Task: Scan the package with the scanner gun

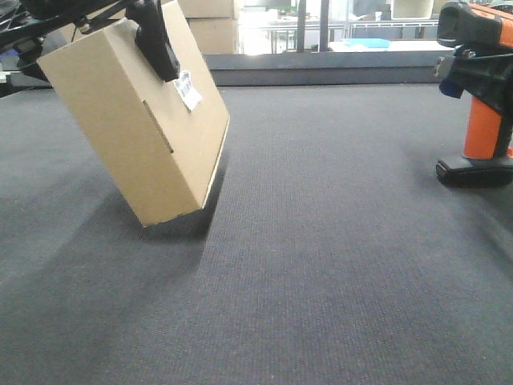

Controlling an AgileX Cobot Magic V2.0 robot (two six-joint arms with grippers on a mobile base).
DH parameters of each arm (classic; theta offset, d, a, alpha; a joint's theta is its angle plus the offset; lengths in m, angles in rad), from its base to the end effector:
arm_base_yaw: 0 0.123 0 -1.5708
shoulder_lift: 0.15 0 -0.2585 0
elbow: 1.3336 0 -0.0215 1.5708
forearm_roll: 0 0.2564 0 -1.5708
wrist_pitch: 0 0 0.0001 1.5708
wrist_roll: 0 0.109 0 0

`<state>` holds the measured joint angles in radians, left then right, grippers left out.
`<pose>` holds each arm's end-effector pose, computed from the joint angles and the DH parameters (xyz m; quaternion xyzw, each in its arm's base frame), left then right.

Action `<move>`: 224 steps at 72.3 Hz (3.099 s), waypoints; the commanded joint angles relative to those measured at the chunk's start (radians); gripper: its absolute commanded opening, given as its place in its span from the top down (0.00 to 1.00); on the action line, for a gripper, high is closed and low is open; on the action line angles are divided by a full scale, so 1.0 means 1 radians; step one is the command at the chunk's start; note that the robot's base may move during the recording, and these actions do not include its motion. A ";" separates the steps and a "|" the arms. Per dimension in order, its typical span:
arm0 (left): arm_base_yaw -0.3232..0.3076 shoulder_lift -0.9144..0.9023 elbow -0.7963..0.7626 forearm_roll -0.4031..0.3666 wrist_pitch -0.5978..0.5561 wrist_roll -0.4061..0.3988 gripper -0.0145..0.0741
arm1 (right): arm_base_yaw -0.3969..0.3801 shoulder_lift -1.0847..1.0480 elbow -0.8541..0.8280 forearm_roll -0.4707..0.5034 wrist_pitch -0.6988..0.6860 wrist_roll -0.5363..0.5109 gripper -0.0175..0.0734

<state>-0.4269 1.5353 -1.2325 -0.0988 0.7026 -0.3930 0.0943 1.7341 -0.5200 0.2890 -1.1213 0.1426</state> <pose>0.3164 -0.1516 0.2596 -0.0094 0.9464 -0.1664 0.2768 0.3158 0.0018 0.1441 0.1527 0.6982 0.0349 0.6985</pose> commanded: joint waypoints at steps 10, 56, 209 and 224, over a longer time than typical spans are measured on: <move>-0.008 -0.011 -0.002 0.000 -0.010 0.001 0.96 | -0.001 0.003 -0.007 0.012 -0.004 -0.007 0.19; -0.008 -0.011 -0.002 0.000 -0.010 0.001 0.96 | -0.003 -0.004 -0.007 0.060 0.014 -0.007 0.99; -0.008 -0.011 -0.002 -0.082 0.028 -0.008 0.96 | -0.003 -0.142 0.034 0.038 -0.025 -0.095 0.98; -0.008 -0.011 -0.002 -0.082 0.016 -0.008 0.96 | -0.003 -0.074 0.034 0.038 -0.100 -0.080 0.98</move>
<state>-0.4269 1.5353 -1.2325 -0.1757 0.7407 -0.3949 0.0943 1.6527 -0.4806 0.3333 -1.1152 0.0534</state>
